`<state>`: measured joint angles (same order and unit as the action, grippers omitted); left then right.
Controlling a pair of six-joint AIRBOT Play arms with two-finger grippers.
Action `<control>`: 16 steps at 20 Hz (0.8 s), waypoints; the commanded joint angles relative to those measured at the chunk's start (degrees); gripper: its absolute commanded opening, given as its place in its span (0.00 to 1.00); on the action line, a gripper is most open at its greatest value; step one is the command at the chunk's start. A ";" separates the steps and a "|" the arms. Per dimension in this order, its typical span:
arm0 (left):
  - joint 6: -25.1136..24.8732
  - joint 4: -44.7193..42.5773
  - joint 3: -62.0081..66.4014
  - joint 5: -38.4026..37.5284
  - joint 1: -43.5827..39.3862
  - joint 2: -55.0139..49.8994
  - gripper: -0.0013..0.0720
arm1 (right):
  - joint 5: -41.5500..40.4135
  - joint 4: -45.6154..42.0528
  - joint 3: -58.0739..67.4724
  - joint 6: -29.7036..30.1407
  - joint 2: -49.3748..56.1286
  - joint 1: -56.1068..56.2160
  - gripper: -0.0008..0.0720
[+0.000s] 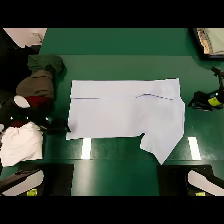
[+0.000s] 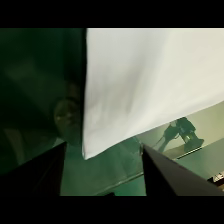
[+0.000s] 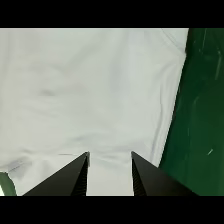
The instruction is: Fold the shirts.
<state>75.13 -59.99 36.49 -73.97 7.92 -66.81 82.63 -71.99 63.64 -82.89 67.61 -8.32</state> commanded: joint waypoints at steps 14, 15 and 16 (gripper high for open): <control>-0.15 6.69 1.42 7.48 0.04 1.53 0.05 | 0.35 2.03 -31.36 0.26 -10.03 -12.59 0.53; -0.15 6.73 1.73 7.50 0.04 1.53 0.05 | -0.44 2.01 -32.83 0.24 -10.03 -12.44 0.53; -0.15 6.78 1.84 7.48 0.04 1.53 0.05 | -1.14 2.12 -34.07 0.24 -10.01 -11.78 0.53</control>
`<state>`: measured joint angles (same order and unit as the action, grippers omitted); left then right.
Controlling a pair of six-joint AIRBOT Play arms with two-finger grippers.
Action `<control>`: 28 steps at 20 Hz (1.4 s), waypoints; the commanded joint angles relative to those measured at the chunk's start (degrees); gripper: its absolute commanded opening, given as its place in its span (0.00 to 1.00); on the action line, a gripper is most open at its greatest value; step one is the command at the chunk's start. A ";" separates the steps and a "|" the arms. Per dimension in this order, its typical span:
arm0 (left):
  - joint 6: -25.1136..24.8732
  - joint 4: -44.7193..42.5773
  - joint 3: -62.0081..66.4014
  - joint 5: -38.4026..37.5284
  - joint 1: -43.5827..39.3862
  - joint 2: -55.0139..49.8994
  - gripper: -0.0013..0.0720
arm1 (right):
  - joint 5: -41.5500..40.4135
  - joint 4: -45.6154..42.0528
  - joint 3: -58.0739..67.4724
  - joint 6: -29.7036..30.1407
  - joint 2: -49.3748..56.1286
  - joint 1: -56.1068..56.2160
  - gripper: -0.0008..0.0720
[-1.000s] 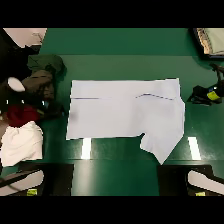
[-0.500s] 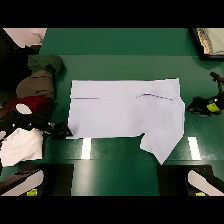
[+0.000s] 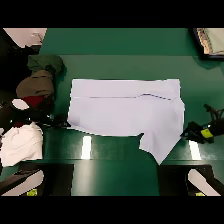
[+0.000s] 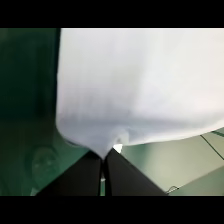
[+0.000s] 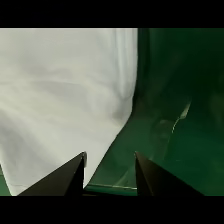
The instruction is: Fold the shirts.
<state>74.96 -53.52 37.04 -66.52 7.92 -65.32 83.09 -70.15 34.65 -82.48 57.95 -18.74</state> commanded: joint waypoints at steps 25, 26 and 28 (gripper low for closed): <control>6.08 -1.14 1.51 -16.94 0.02 21.18 0.05 | 9.92 -10.38 11.17 0.48 -21.97 3.41 0.03; 6.10 -0.13 2.27 -12.85 0.02 21.03 0.05 | 8.66 -9.38 13.25 0.48 -20.79 3.41 0.03; 6.08 0.00 5.16 -5.35 0.04 18.73 0.05 | 5.66 -5.79 17.57 0.52 -16.06 3.45 0.03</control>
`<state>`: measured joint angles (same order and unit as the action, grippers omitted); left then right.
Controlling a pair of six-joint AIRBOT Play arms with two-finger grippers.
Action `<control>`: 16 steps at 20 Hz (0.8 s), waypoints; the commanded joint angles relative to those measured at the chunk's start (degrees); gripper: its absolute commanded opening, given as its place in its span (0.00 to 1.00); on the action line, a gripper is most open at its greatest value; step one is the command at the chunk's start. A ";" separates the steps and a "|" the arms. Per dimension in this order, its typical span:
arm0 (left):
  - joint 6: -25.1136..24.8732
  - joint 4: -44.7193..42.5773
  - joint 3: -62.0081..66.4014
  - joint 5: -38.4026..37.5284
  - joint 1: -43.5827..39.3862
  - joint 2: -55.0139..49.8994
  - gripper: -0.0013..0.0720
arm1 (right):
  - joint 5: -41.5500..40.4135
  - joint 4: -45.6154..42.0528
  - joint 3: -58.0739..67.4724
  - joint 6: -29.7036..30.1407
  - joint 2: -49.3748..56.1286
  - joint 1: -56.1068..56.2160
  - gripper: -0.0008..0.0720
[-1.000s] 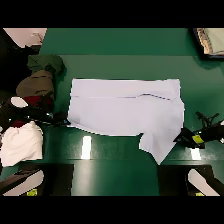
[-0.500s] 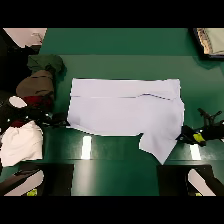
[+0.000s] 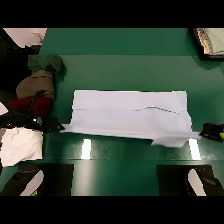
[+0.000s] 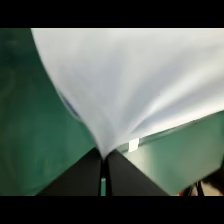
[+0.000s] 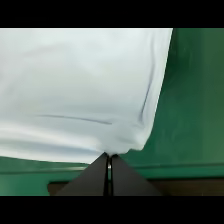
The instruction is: Fold the shirts.
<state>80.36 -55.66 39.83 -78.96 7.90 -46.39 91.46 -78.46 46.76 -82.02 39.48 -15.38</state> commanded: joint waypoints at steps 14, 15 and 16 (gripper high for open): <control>-1.03 2.23 26.93 21.22 -5.49 -38.18 0.05 | -16.57 3.89 32.28 -1.11 46.31 12.70 0.03; -1.01 2.27 27.28 22.34 -5.49 -38.73 0.05 | -16.96 3.93 34.05 -1.70 48.11 12.70 0.03; -0.74 2.29 27.30 23.69 -5.49 -38.75 0.05 | -17.53 4.02 35.71 -2.12 49.81 12.70 0.03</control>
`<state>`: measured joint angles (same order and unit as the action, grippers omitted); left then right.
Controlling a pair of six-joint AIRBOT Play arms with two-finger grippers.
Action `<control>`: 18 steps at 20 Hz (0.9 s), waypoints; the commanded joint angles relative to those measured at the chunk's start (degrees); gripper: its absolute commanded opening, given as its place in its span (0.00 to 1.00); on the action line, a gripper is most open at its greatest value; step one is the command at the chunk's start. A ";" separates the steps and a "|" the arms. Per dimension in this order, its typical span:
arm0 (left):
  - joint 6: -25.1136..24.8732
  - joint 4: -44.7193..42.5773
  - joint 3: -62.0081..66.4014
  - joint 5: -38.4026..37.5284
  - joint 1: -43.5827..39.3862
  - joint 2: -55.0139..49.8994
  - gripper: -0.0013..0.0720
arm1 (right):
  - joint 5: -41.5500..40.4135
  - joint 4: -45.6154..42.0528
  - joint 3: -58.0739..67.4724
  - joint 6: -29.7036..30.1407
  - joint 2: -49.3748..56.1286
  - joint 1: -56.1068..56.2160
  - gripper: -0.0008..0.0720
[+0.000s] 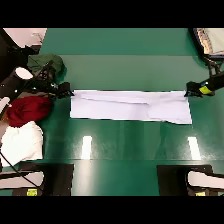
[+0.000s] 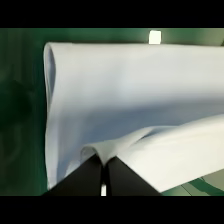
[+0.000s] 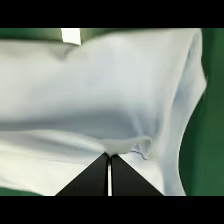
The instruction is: Fold the shirts.
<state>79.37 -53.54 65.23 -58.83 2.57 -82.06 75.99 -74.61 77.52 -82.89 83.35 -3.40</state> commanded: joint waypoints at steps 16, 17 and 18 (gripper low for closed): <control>-0.28 4.92 9.22 -4.63 -8.15 -3.04 0.06 | 8.07 21.18 -7.08 16.59 7.61 -22.88 0.94; -0.28 4.87 9.22 -4.63 -9.57 -3.06 0.07 | 9.29 21.66 -7.30 17.88 9.62 -23.54 0.94; -0.26 4.87 9.22 -4.63 -10.80 -3.04 0.06 | 9.99 21.86 -7.26 18.78 11.43 -23.74 0.94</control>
<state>79.40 -48.60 74.28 -63.09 -4.78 -85.08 83.00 -55.11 72.62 -68.90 91.18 -24.40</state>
